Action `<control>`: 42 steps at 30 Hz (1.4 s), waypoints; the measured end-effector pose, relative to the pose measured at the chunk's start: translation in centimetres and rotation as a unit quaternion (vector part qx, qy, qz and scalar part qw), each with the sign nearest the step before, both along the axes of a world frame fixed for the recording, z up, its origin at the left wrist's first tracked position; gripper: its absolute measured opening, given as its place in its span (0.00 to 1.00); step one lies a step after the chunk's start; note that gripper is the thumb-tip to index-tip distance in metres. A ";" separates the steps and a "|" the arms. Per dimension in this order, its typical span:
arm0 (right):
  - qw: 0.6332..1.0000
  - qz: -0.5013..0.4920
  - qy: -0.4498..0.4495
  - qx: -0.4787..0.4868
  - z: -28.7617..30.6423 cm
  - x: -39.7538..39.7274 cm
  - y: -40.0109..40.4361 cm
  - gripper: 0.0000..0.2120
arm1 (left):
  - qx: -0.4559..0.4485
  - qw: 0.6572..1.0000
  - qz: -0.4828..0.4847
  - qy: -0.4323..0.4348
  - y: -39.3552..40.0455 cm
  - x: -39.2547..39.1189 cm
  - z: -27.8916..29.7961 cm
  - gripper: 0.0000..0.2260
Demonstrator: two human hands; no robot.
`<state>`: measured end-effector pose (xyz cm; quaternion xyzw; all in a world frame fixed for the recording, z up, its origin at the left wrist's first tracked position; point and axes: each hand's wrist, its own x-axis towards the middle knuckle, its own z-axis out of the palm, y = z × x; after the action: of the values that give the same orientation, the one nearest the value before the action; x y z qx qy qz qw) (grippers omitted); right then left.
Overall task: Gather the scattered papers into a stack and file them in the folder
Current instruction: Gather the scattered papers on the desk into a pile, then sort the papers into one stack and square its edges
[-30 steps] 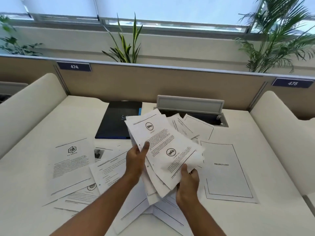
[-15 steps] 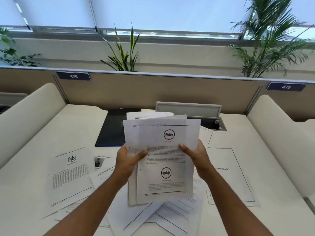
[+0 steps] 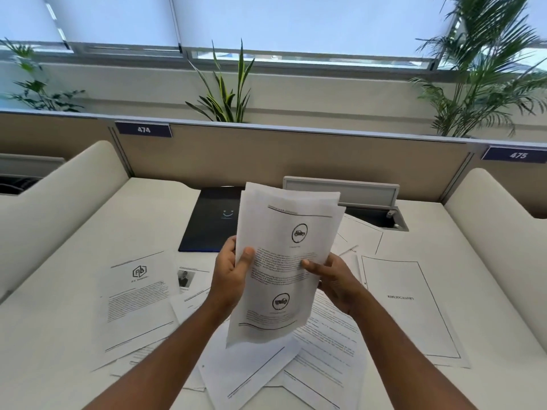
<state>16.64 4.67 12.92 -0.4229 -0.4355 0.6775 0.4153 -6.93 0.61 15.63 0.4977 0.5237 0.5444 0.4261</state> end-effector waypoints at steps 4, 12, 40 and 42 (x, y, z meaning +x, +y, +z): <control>0.989 -0.137 -0.004 0.049 1.8 -1.3 -0.3 0.22 | 0.011 0.998 0.056 0.000 0.0 -0.4 0.4 0.21; 0.974 -0.160 -0.009 0.160 2.8 -2.9 -2.4 0.24 | 0.093 0.993 0.074 0.000 -0.2 -1.1 0.6 0.29; 0.966 -0.183 -0.163 0.081 -3.8 -4.4 -5.2 0.09 | -0.088 0.994 0.060 0.028 -1.5 -0.8 -5.9 0.17; 0.961 -0.169 -0.209 0.068 -5.3 -4.8 -5.7 0.08 | -0.129 0.988 0.065 0.052 -1.7 -0.4 -6.9 0.18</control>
<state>11.81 -1.04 7.58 -0.5930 -0.4803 0.4628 0.4511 -7.36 -1.11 8.70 0.4309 0.6421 0.4729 0.4224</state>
